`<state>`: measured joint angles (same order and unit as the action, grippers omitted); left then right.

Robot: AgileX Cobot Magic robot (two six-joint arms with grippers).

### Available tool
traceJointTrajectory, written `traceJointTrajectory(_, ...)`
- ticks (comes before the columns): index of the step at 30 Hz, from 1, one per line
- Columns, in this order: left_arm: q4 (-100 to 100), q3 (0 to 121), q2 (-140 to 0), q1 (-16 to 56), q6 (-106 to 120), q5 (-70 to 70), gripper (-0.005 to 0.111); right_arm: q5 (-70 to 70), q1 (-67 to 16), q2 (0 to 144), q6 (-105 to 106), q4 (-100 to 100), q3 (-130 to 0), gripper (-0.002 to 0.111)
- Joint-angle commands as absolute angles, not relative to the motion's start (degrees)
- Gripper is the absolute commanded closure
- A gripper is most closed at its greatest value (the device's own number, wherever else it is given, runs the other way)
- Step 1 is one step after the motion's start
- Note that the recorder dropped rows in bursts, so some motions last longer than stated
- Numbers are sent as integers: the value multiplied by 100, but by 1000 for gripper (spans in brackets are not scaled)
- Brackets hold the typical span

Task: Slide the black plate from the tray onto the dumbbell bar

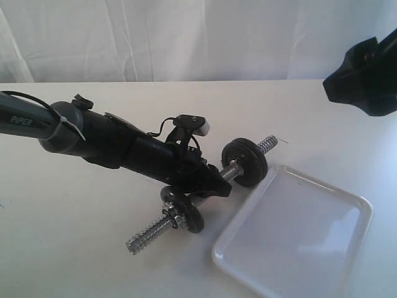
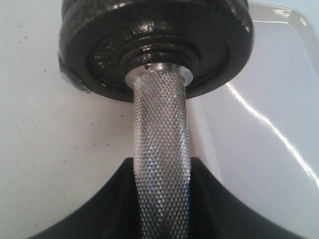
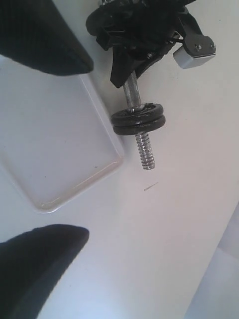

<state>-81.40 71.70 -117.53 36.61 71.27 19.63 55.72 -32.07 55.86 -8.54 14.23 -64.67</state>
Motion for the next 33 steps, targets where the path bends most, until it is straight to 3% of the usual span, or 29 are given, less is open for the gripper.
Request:
traceJointTrajectory(1,-8558,7269,-11652,3682,7169,2403,107,5560,-3196,5542,-891,1484,-6447,32)
traceJointTrajectory(33,-8558,7269,-11652,3682,7191,2334,107,5560,-3196,5542,-924,1484,-6447,32)
